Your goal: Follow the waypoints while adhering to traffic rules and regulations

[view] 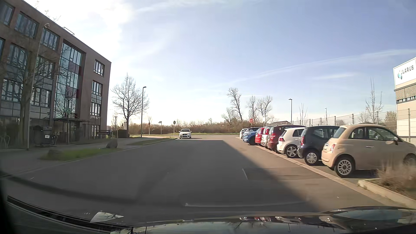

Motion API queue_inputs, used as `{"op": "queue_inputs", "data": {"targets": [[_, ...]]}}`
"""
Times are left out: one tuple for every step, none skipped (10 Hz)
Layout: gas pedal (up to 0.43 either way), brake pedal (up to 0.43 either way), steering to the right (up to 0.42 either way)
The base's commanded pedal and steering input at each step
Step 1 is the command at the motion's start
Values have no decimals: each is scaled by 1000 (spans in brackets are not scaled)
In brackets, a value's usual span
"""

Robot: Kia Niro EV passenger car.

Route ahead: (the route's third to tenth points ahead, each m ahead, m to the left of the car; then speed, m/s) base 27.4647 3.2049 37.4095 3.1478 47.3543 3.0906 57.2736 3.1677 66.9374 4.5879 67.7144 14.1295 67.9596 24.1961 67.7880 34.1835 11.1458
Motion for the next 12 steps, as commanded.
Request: {"op": "queue_inputs", "data": {"targets": [[0,0,-9],[59,0,-6],[157,0,-6],[157,0,-5],[157,0,-4],[157,0,-5],[157,0,-5],[157,0,-5],[157,0,-5],[138,0,-5],[138,0,-5],[98,0,-5]]}}
